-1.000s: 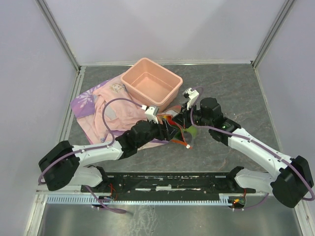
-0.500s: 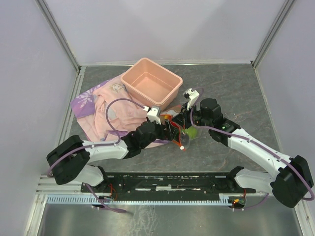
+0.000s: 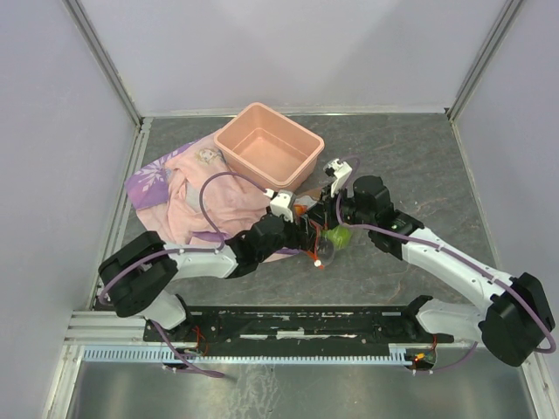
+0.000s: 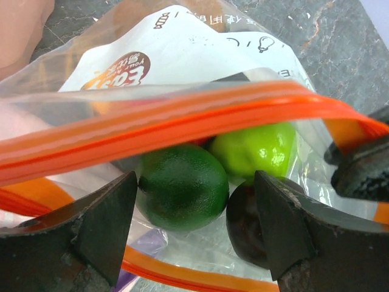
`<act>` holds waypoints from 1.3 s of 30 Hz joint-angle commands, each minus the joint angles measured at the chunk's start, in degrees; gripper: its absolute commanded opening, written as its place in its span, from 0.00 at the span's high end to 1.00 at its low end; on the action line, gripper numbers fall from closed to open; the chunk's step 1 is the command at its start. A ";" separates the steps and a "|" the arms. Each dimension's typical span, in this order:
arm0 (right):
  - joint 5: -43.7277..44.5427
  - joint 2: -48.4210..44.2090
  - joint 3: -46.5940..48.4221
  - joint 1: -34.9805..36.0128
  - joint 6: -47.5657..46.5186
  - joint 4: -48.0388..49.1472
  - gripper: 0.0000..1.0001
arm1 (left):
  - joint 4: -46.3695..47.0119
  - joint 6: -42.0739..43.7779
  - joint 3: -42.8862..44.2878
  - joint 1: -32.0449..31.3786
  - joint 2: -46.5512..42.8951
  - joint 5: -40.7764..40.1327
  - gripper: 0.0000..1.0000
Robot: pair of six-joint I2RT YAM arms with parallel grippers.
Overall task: Open the zip-top bag and remove the fake food
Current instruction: Open the zipper of the food storage bag at the center of the board, then place the zipper food storage bag.
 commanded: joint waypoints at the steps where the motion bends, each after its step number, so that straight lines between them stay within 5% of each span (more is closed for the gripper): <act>1: -0.79 0.34 -0.36 0.12 0.51 3.32 0.98 | -1.15 4.05 3.45 -0.16 1.63 -0.68 0.14; 12: -0.89 0.97 -1.28 0.09 0.60 3.76 0.98 | -3.18 1.45 4.60 0.76 4.89 -0.20 0.19; 24: -0.77 1.42 -2.57 0.12 0.34 4.03 0.98 | -1.60 -3.05 4.76 1.61 9.50 0.98 0.09; 30: -0.54 1.53 -3.19 0.15 0.23 4.26 0.98 | 0.41 -4.36 5.30 2.18 11.17 1.46 0.15; 32: -0.45 1.51 -3.39 0.15 0.16 4.26 0.98 | 0.87 -4.60 5.38 2.26 11.73 1.55 0.17; 39: 0.68 0.62 -4.29 0.10 -0.57 3.73 0.98 | 2.27 -4.05 3.98 2.58 9.69 3.65 0.52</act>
